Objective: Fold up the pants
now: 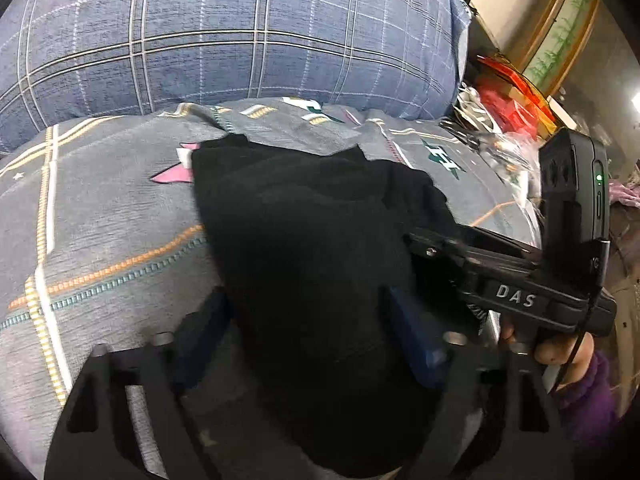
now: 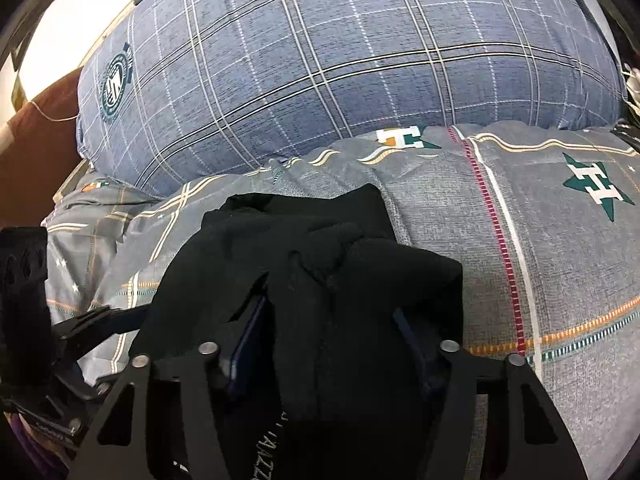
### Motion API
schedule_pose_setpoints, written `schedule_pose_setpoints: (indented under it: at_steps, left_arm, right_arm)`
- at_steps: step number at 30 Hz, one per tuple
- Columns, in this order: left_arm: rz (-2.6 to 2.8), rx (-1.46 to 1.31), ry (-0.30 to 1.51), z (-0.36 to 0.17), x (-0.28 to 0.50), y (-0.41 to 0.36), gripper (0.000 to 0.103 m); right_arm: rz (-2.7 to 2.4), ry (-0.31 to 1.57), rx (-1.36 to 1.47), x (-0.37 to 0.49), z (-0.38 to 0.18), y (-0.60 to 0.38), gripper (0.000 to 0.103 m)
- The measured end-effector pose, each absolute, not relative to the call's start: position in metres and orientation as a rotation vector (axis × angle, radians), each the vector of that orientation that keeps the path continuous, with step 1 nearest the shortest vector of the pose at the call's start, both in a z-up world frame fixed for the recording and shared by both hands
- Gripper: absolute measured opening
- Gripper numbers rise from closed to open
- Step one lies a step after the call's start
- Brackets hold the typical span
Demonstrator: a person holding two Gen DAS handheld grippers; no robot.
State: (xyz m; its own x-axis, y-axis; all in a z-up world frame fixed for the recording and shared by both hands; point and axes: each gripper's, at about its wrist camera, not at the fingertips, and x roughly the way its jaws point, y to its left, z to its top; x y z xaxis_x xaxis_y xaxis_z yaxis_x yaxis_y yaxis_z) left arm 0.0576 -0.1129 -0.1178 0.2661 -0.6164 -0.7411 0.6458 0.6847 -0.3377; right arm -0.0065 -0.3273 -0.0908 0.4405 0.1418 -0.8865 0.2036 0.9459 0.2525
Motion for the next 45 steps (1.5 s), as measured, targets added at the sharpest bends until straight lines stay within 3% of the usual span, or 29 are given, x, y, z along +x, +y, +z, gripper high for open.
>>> schedule_pose_setpoints:
  at_steps: [3,6,10,15,20,26,30,35,39,44,45]
  left_arm:
    - [-0.853,0.037,0.965,-0.114,0.055,-0.112,0.067]
    - [-0.856,0.015,0.957,-0.110,0.056,-0.108,0.056]
    - [-0.872,0.018,0.928,-0.098,0.050,-0.105,0.052]
    - [-0.874,0.034,0.874,-0.074,0.031,-0.094,0.048]
    - [-0.794,-0.023,0.874,-0.059,0.029,-0.059,0.048]
    - [-0.544,-0.064,0.900,-0.080,0.047,-0.002,0.048]
    - [-0.486,-0.074,0.962,-0.106,0.065,0.000,0.048]
    - [-0.540,-0.011,0.930,-0.106,0.053,-0.020,0.056]
    - [-0.498,0.028,0.854,-0.089,0.040,-0.021,0.065]
    - [-0.492,0.037,0.843,-0.076,0.027,-0.030,0.070]
    - [-0.484,0.062,0.837,-0.075,0.024,-0.035,0.070]
  right_arm:
    - [-0.024,1.110,0.321,-0.008,-0.087,-0.321,0.043]
    - [-0.025,1.099,0.283,-0.010,-0.081,-0.315,0.037]
    - [0.010,1.076,0.286,-0.012,-0.067,-0.304,0.028]
    - [0.055,1.023,0.265,-0.018,-0.037,-0.281,0.027]
    - [0.159,1.014,0.351,-0.013,-0.021,-0.260,0.026]
    - [0.234,1.085,0.469,0.014,-0.063,-0.242,0.027]
    - [0.141,1.148,0.363,0.018,-0.099,-0.247,0.036]
    - [0.145,1.134,0.321,0.014,-0.081,-0.245,0.043]
    - [0.055,1.028,0.261,-0.001,-0.050,-0.258,0.058]
    - [-0.008,0.906,0.144,-0.019,-0.017,-0.263,0.055]
    - [0.015,0.911,0.145,-0.020,-0.016,-0.260,0.039]
